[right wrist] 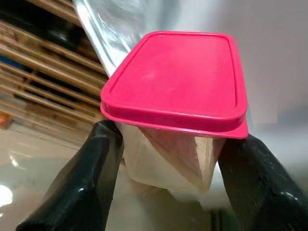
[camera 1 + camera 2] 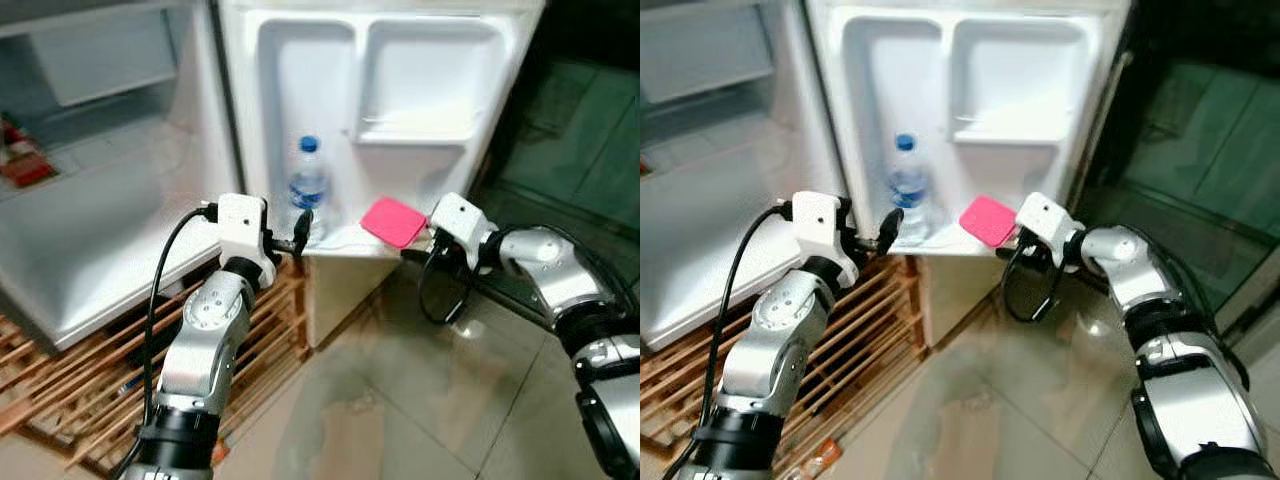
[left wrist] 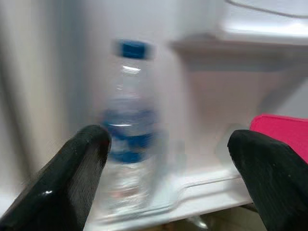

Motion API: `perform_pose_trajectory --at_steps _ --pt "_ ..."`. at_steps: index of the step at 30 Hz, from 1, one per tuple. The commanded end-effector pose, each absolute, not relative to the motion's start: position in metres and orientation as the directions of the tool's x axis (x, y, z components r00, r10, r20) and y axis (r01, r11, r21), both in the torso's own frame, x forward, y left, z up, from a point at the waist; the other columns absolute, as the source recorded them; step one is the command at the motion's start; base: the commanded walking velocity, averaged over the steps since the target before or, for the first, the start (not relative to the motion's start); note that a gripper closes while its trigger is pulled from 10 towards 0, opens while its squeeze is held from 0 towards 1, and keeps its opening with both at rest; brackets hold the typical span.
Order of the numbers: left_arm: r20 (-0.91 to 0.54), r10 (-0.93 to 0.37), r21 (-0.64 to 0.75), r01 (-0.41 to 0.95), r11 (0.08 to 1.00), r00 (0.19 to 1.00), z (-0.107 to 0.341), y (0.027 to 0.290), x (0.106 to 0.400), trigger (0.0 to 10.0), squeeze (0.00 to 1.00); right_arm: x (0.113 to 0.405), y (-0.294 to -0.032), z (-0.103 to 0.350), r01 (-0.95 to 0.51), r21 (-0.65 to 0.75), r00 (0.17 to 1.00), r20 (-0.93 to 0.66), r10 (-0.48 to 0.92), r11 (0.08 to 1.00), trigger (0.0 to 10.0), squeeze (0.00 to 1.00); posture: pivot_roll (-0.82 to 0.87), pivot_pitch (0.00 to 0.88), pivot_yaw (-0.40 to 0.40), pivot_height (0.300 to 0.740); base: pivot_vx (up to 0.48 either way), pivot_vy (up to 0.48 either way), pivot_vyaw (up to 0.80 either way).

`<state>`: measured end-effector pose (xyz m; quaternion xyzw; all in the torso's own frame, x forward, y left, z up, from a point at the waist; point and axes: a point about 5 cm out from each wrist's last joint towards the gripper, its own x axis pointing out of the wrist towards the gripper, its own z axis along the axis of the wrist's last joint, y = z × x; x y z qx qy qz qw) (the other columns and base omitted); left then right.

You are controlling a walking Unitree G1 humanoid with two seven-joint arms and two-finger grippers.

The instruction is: Restocking fridge

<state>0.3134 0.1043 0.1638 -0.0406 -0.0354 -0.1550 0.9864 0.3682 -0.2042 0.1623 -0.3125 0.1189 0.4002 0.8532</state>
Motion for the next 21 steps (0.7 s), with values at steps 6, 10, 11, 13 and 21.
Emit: perform_pose_trajectory --at_steps 6,10,11,13,21 --pt "0.083 -0.251 -0.07 0.257 0.964 0.964 0.164 0.11 0.313 10.0 0.0 0.367 -0.191 0.177 -0.809 -0.448 0.565 -0.412 0.715 0.381 0.0 0.0 -0.2 0.015 0.017 0.74 0.193 -0.14 0.0" --pt "0.085 -0.243 -0.068 0.249 0.966 0.966 0.164 0.111 0.312 10.0 0.0 0.366 -0.183 0.18 -0.826 -0.452 0.523 -0.389 0.758 0.338 0.0 0.0 -0.19 0.012 0.01 0.74 0.0 0.0 0.0" --pt "0.085 -0.243 -0.068 0.249 0.966 0.966 0.164 0.111 0.312 10.0 0.0 0.366 -0.183 0.18 -0.826 -0.452 0.523 -0.389 0.758 0.338 0.0 0.0 -0.19 0.012 0.01 0.74 0.0 0.0 0.0" --pt "0.083 -0.24 -0.071 0.246 0.967 0.967 0.164 0.111 0.311 10.0 0.0 0.365 -0.18 0.18 -0.833 -0.451 0.507 -0.39 0.769 0.321 0.0 0.0 -0.19 0.012 0.007 0.74 0.0 0.0 0.0" --pt "0.071 -0.233 -0.064 0.237 0.969 0.97 0.162 0.119 0.305 10.0 0.0 0.362 -0.166 0.173 -0.851 -0.466 0.443 -0.389 0.807 0.243 0.0 0.0 -0.15 0.031 0.022 0.74 0.0 0.0 0.0"
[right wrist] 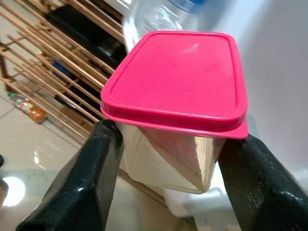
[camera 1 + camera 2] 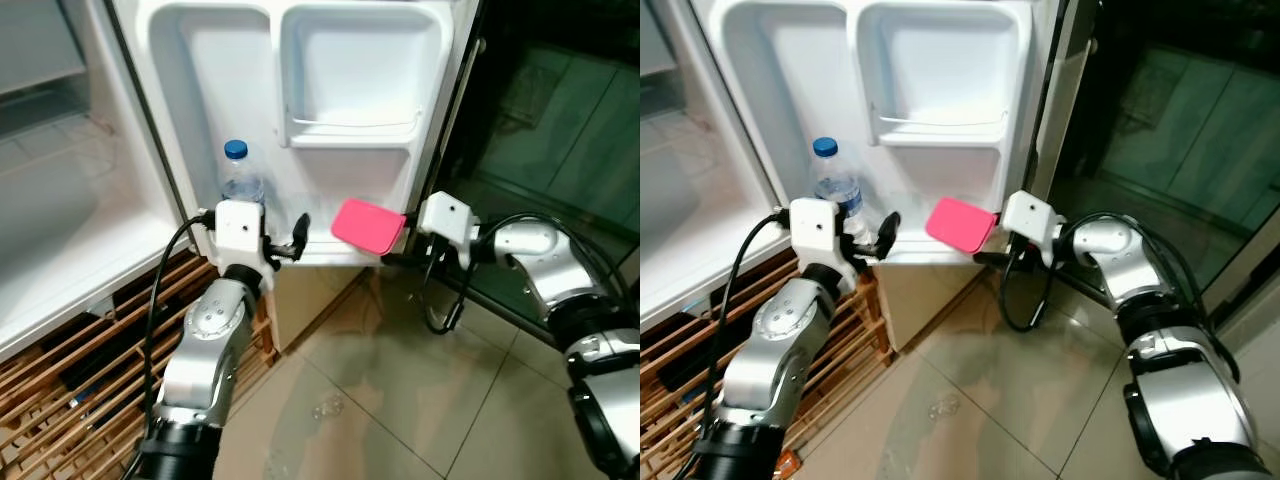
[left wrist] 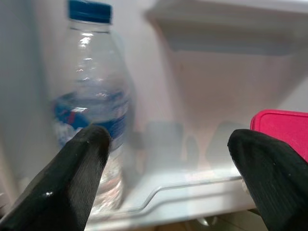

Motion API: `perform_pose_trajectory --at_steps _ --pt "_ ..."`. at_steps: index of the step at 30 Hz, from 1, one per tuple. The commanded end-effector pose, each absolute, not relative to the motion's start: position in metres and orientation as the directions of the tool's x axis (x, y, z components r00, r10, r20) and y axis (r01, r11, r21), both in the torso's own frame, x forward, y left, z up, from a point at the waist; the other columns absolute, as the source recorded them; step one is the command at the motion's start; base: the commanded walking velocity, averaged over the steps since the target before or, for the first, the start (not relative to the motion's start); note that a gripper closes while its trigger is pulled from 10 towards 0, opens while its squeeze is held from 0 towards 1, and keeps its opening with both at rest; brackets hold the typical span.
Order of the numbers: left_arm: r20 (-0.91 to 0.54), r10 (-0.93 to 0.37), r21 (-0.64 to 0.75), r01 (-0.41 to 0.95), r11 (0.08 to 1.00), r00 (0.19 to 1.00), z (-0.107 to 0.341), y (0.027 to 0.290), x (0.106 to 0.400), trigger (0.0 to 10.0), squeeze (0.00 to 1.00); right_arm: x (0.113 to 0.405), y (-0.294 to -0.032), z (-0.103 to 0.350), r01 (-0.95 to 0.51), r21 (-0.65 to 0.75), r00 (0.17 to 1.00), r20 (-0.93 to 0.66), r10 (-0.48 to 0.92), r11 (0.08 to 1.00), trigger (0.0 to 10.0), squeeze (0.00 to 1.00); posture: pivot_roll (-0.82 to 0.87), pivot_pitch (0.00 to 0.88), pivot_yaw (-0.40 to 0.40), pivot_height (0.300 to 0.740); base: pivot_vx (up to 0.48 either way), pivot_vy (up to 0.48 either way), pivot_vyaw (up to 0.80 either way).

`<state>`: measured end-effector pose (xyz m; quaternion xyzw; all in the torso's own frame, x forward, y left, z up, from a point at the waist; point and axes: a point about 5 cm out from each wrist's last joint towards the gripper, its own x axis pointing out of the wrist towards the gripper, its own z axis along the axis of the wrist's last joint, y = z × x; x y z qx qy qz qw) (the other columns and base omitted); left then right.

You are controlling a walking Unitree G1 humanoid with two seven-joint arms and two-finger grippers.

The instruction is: Restocking fridge

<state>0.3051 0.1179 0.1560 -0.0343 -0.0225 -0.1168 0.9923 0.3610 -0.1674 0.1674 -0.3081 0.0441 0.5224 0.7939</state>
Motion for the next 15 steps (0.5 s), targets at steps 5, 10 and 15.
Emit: perform_pose_trajectory --at_steps 5,10,15 --pt "0.071 -0.233 -0.064 0.237 0.969 0.97 0.162 0.119 0.305 10.0 0.0 0.362 -0.166 0.173 -0.851 -0.466 0.443 -0.389 0.807 0.243 0.0 0.0 -0.15 0.031 0.022 0.74 0.0 0.0 0.0" --pt "0.081 -0.223 0.006 0.223 0.975 0.972 0.167 0.133 0.287 10.0 0.0 0.361 -0.137 0.174 -0.813 -0.566 0.395 -0.366 0.843 0.135 0.0 0.0 -0.07 0.087 0.017 0.74 0.0 0.0 0.0" --pt "0.116 -0.21 0.037 0.207 0.978 0.971 0.173 0.132 0.28 10.0 0.0 0.36 -0.127 0.175 -0.823 -0.557 0.352 -0.35 0.868 0.109 0.0 0.0 -0.06 0.098 0.002 0.74 0.249 0.0 0.0"
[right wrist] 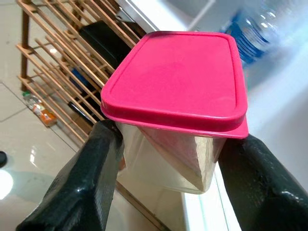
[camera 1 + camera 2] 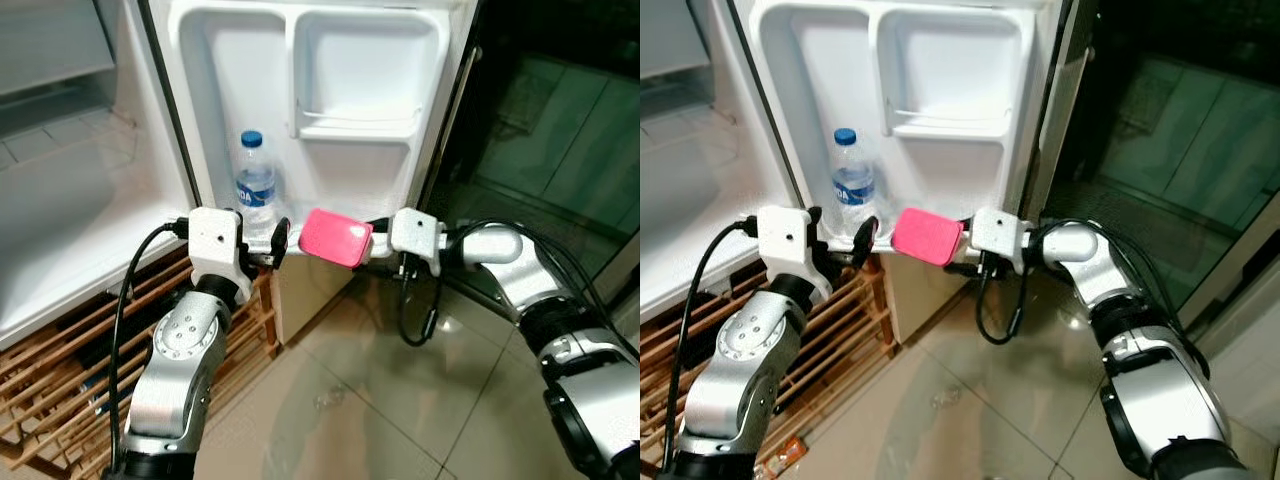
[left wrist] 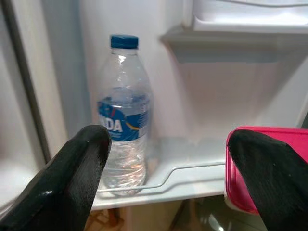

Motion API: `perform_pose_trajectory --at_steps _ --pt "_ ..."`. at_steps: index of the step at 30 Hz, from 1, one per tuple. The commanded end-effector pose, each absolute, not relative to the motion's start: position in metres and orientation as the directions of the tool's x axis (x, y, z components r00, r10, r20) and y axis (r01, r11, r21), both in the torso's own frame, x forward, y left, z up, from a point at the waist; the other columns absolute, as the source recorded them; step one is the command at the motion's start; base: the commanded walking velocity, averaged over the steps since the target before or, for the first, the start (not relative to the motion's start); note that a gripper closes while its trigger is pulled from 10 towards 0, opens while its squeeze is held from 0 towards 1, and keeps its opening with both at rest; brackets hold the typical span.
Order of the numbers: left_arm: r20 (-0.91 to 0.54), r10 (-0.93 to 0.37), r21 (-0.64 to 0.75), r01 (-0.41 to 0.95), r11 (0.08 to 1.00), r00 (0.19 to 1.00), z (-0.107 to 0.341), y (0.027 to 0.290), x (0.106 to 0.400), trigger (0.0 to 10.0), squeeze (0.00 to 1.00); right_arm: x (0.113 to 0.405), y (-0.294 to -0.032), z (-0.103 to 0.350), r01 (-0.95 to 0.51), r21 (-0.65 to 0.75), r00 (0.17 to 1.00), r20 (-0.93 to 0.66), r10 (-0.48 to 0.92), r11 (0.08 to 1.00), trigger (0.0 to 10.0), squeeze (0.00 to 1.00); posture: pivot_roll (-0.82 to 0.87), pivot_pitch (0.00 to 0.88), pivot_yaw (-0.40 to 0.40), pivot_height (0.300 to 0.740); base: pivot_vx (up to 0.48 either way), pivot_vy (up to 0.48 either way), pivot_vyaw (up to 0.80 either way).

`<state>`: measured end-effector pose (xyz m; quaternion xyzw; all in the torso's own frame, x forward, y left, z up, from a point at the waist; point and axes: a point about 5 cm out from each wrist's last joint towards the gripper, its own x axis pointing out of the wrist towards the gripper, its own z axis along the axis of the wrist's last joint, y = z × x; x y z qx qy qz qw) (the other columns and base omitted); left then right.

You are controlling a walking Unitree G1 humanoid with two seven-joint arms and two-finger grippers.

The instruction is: Restocking fridge

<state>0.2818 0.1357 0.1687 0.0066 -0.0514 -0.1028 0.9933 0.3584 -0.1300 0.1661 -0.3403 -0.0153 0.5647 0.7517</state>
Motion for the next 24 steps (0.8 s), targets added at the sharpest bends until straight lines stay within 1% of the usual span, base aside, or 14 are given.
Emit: perform_pose_trajectory --at_steps 1,4,13,15,20,22,24 --pt "0.119 -0.201 0.037 0.198 0.98 0.972 0.174 0.1317 0.2783 10.0 0.0 0.3594 -0.1253 0.1749 -0.825 -0.556 0.339 -0.347 0.874 0.1 0.0 0.0 -0.06 0.1 -0.003 0.74 0.48 0.0 0.0" --pt "0.127 -0.175 0.03 0.173 0.984 0.976 0.1756 0.1322 0.2748 10.0 0.0 0.3581 -0.1223 0.1738 -0.829 -0.553 0.316 -0.349 0.882 0.078 0.0 0.0 -0.06 0.102 -0.009 0.74 0.48 0.0 0.0" --pt "0.137 -0.131 0.008 0.131 0.991 0.982 0.1783 0.1338 0.2713 10.0 0.0 0.3589 -0.1236 0.1765 -0.832 -0.553 0.297 -0.361 0.884 0.053 0.0 0.0 -0.06 0.106 -0.023 0.74 0.48 0.0 0.0" --pt "0.134 -0.096 0.013 0.095 0.995 0.986 0.1778 0.1361 0.2713 10.0 0.0 0.3589 -0.1234 0.1773 -0.831 -0.554 0.291 -0.361 0.886 0.047 0.0 0.0 -0.07 0.106 -0.026 0.74 0.45 0.0 0.0" --pt "0.133 -0.069 0.007 0.069 0.998 0.989 0.1777 0.1369 0.2714 10.0 0.0 0.3585 -0.1239 0.1778 -0.825 -0.565 0.286 -0.366 0.886 0.033 0.0 0.0 -0.07 0.104 -0.033 0.74 0.0 0.0 0.0" --pt "0.135 -0.072 0.002 0.073 0.997 0.988 0.178 0.1363 0.2708 10.0 0.0 0.3584 -0.1246 0.1779 -0.817 -0.576 0.292 -0.366 0.884 0.031 0.0 0.0 -0.07 0.105 -0.036 0.74 0.0 0.0 0.0" --pt "0.137 -0.075 -0.003 0.076 0.997 0.988 0.1782 0.1359 0.2699 10.0 0.0 0.359 -0.1255 0.179 -0.795 -0.606 0.315 -0.362 0.877 0.035 0.0 0.0 -0.07 0.108 -0.04 0.74 0.0 0.0 0.0"
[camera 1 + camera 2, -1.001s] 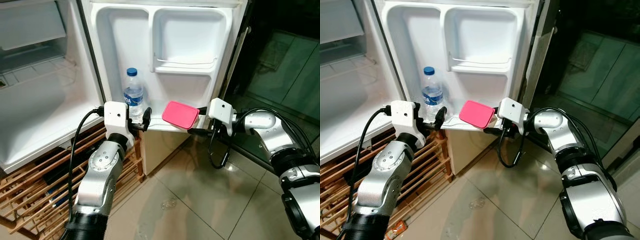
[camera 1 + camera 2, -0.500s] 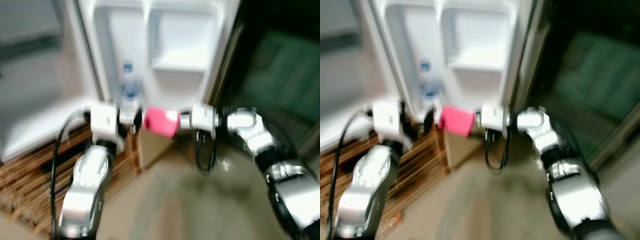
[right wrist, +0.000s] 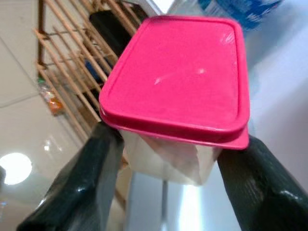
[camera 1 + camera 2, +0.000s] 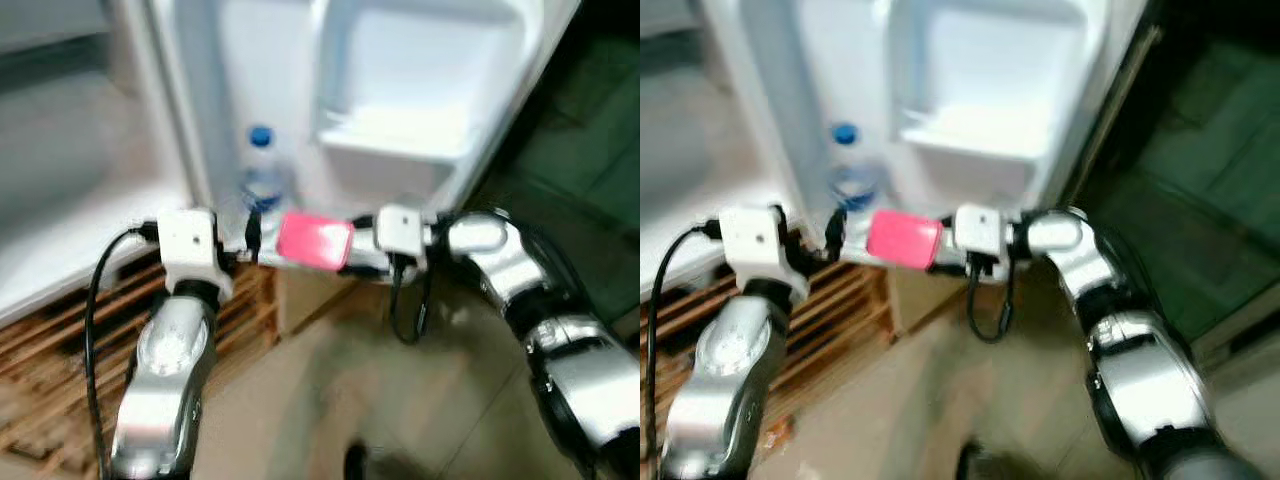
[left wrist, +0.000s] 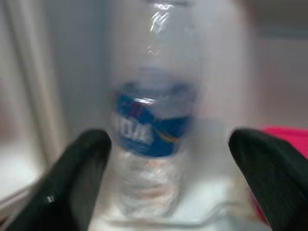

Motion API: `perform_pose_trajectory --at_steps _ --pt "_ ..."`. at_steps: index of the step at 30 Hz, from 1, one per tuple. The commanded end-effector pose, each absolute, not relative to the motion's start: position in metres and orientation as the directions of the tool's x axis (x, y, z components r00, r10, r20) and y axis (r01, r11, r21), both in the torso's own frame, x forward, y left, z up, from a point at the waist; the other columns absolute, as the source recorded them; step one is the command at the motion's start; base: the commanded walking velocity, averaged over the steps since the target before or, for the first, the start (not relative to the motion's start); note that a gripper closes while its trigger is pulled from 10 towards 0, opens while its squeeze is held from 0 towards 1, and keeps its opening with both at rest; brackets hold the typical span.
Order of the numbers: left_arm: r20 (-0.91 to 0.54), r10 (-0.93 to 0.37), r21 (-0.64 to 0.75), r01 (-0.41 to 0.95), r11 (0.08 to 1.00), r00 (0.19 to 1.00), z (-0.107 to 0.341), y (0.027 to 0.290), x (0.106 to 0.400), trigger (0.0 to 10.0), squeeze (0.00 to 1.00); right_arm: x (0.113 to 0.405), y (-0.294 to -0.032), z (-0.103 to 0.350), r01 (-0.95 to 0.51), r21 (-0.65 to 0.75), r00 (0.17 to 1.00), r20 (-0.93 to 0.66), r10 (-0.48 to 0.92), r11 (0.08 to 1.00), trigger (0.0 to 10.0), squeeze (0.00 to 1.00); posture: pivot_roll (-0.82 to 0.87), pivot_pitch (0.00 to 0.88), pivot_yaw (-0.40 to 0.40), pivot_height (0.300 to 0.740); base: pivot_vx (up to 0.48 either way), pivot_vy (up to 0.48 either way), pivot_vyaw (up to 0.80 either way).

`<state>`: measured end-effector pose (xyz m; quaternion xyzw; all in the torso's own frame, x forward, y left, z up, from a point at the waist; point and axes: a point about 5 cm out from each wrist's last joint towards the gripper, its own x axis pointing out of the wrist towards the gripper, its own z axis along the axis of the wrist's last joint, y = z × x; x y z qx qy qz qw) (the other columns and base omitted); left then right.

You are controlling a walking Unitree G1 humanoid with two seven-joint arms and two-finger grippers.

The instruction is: Restocking fridge

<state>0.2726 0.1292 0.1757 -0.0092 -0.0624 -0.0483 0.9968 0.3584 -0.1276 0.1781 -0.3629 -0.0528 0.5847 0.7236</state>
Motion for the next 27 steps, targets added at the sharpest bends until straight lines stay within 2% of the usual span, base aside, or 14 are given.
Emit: perform_pose_trajectory --at_steps 1,4,7,8,22,24,26,27 --pt "0.137 -0.075 -0.004 0.076 0.997 0.988 0.178 0.136 0.269 10.0 0.0 0.359 -0.126 0.179 -0.782 -0.623 0.328 -0.365 0.871 0.034 0.0 0.0 -0.07 0.109 -0.04 0.74 0.0 0.0 0.0" --pt "0.135 -0.071 -0.007 0.073 0.997 0.988 0.178 0.137 0.268 10.0 0.0 0.36 -0.126 0.18 -0.76 -0.649 0.35 -0.361 0.864 0.037 0.0 0.0 -0.07 0.116 -0.041 0.74 0.0 0.0 0.0" --pt "0.127 -0.074 -0.012 0.077 0.997 0.989 0.176 0.138 0.265 10.0 0.0 0.362 -0.125 0.182 -0.693 -0.717 0.419 -0.317 0.851 0.074 0.0 0.0 -0.06 0.122 -0.037 0.74 0.0 0.0 0.0" --pt "0.127 -0.074 -0.012 0.077 0.997 0.989 0.176 0.138 0.265 10.0 0.0 0.362 -0.125 0.182 -0.693 -0.717 0.419 -0.317 0.851 0.074 0.0 0.0 -0.06 0.122 -0.037 0.74 0.0 0.0 0.0" --pt "0.107 -0.086 -0.007 0.087 0.996 0.991 0.174 0.14 0.258 10.0 0.0 0.361 -0.127 0.176 -0.542 -0.84 0.487 -0.32 0.812 -0.006 0.0 0.0 -0.04 0.14 -0.034 0.74 0.0 0.0 0.0" --pt "0.103 -0.086 -0.004 0.087 0.996 0.991 0.174 0.141 0.257 10.0 0.0 0.364 -0.13 0.173 -0.569 -0.822 0.506 -0.328 0.798 0.023 0.0 0.0 -0.04 0.14 -0.034 0.74 0.0 0.0 0.0" --pt "0.098 -0.086 0.0 0.087 0.996 0.991 0.173 0.142 0.256 10.0 0.0 0.368 -0.132 0.172 -0.644 -0.756 0.521 -0.318 0.792 0.12 0.0 0.0 -0.03 0.139 -0.032 0.74 0.0 0.0 0.0" --pt "0.098 -0.086 0.0 0.087 0.996 0.991 0.173 0.142 0.256 10.0 0.0 0.368 -0.132 0.172 -0.644 -0.756 0.521 -0.318 0.792 0.12 0.0 0.0 -0.03 0.139 -0.032 0.74 0.0 0.0 0.0"
